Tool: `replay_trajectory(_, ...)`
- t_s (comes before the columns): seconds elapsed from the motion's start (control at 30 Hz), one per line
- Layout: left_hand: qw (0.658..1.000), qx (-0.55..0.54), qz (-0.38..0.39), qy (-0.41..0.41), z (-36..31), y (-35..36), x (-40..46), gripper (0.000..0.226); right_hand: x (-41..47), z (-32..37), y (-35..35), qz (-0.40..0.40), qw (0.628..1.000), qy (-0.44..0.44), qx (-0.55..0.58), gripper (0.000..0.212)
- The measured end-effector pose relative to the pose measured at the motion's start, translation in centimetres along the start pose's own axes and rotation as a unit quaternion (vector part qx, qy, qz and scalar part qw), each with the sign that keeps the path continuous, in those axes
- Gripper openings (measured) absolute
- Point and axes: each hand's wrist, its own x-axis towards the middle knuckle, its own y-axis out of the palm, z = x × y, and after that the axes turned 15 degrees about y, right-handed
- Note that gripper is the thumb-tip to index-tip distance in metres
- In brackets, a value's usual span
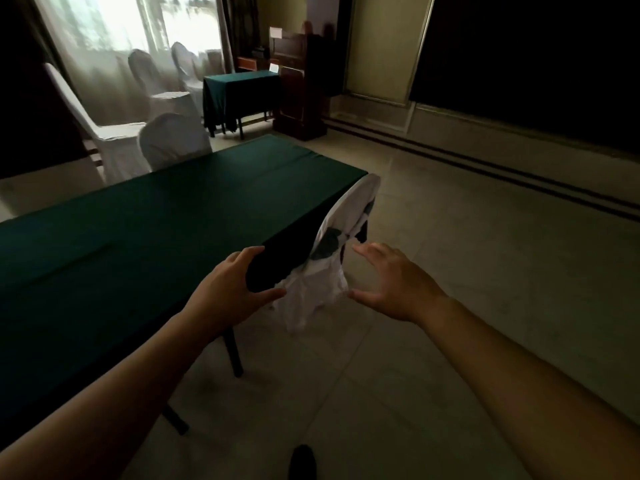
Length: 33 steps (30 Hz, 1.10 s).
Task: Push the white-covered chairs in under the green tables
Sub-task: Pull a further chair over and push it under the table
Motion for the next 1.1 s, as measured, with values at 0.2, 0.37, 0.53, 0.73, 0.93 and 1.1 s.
replay_trajectory(0.2,1.000,-0.023,-0.005,0.006,2.4,8.1,14.5,0.093,11.9,-9.2,0.6,-0.007,0.999,0.017,-0.029,0.084)
replay_trajectory(0.37,0.998,-0.044,-0.016,-0.033,6.0,13.7,28.3,0.100,26.9,-15.3,0.6,0.009,0.998,0.003,-0.054,0.084)
replay_trajectory(0.53,0.997,-0.038,-0.017,-0.070,8.2,16.3,37.6,0.094,38.9,-19.3,1.2,0.050,0.998,-0.017,-0.043,0.085)
replay_trajectory(0.73,0.992,-0.014,-0.015,-0.122,10.0,18.8,44.5,0.095,50.7,-23.1,4.2,0.088,0.994,-0.059,-0.028,0.087)
replay_trajectory(0.93,0.977,0.013,-0.019,-0.214,9.6,22.8,48.8,0.103,61.6,-27.4,8.2,0.131,0.981,-0.135,-0.043,0.094)
replay_trajectory(1.1,0.952,0.031,-0.012,-0.304,6.9,26.7,51.5,0.101,67.8,-31.2,10.4,0.194,0.963,-0.185,-0.034,0.098)
